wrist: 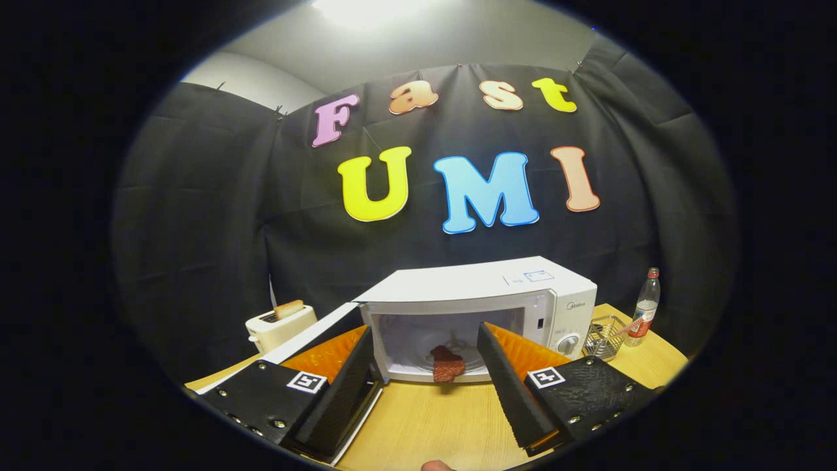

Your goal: Open the microwave, put the food inside, and close the microwave door.

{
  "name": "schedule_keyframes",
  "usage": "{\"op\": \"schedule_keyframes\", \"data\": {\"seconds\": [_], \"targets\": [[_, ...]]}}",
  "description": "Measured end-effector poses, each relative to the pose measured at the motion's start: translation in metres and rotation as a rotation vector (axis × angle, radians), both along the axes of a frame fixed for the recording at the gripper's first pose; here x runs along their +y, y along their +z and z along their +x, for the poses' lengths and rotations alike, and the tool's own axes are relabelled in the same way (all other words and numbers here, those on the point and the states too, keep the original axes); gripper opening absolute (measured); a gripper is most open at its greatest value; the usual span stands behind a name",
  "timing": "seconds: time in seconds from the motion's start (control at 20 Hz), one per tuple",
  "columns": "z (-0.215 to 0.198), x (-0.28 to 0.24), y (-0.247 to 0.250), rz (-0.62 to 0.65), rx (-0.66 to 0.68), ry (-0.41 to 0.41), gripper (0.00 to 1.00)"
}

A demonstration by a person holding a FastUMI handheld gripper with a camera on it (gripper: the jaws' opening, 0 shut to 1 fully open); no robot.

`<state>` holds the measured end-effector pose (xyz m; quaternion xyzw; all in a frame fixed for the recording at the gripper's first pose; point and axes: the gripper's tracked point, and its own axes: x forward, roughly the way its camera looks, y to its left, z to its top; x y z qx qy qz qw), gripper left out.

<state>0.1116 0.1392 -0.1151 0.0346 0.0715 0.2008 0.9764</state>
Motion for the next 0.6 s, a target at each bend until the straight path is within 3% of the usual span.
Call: {"op": "schedule_keyframes", "data": {"seconds": [0.6], "targets": [[-0.109,0.104,0.033,0.052,-0.039,0.216,0.96]]}}
